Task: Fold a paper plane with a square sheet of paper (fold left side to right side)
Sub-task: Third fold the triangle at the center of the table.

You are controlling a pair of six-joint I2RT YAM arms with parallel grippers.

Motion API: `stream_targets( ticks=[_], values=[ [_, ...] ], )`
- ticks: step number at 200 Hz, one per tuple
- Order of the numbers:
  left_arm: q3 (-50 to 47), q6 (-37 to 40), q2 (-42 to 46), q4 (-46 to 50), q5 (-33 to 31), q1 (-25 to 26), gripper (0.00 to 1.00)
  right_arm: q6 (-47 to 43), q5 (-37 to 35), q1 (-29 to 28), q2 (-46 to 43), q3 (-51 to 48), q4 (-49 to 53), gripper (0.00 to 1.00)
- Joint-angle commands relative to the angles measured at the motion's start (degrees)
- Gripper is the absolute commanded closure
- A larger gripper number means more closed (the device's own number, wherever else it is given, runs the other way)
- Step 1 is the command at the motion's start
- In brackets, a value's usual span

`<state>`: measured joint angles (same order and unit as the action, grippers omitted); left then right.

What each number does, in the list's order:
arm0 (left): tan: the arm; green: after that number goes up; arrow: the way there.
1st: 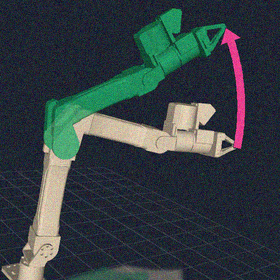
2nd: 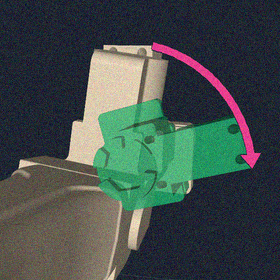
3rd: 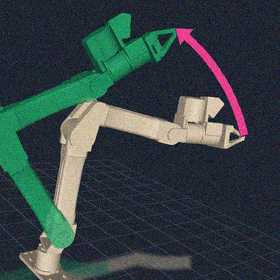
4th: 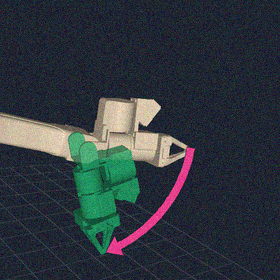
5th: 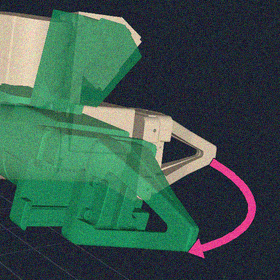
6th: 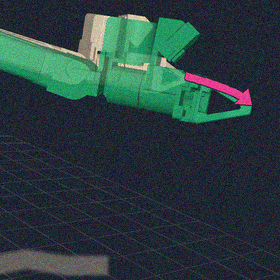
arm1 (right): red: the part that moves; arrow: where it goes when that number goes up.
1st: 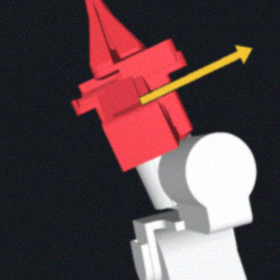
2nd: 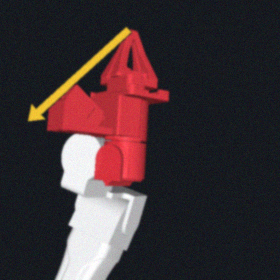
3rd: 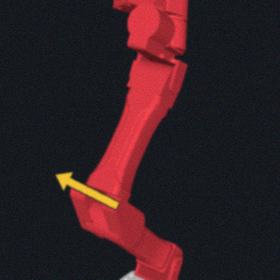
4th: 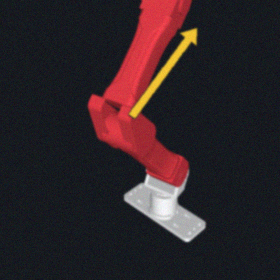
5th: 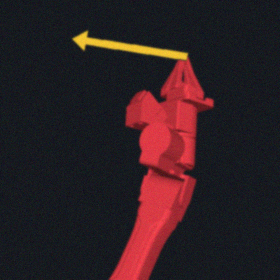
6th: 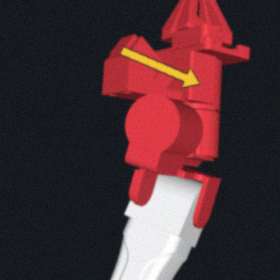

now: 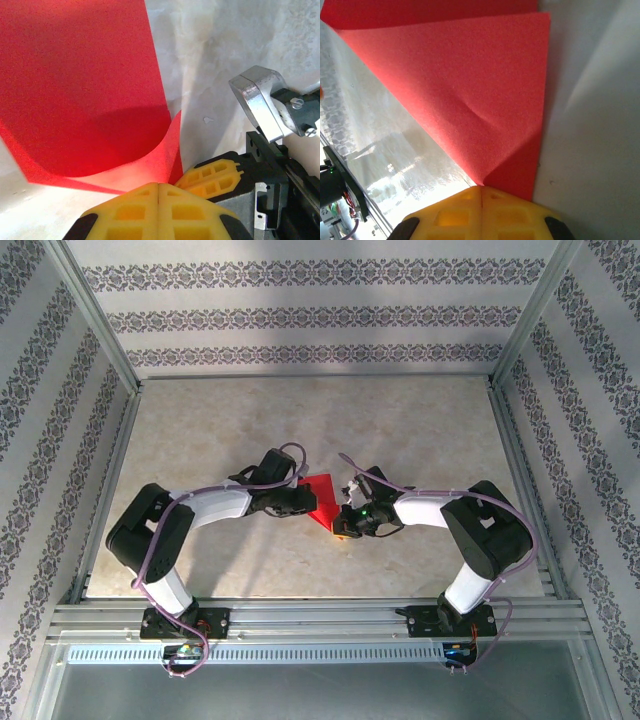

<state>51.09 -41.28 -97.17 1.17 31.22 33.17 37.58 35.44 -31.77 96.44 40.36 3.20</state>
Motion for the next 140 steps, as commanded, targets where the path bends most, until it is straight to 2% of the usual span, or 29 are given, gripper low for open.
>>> stream_targets(
  ticks=[1, 77, 140],
  values=[
    [0.2, -1.5, -1.6, -3.1, 0.7, 1.4, 1.00, -0.8, -5.7, -0.4, 0.8, -1.3, 7.1, 1.00],
    [0.6, -4.7, -5.9, -8.1, 2.0, 4.2, 1.00, -1.1, -6.6, -0.7, 0.7, -0.9, 8.3, 1.00],
    [0.2, -5.7, -7.1, -8.8, 1.4, 5.5, 1.00, -1.2, -7.3, -0.7, 0.8, -0.7, 9.3, 1.00]
  ],
)
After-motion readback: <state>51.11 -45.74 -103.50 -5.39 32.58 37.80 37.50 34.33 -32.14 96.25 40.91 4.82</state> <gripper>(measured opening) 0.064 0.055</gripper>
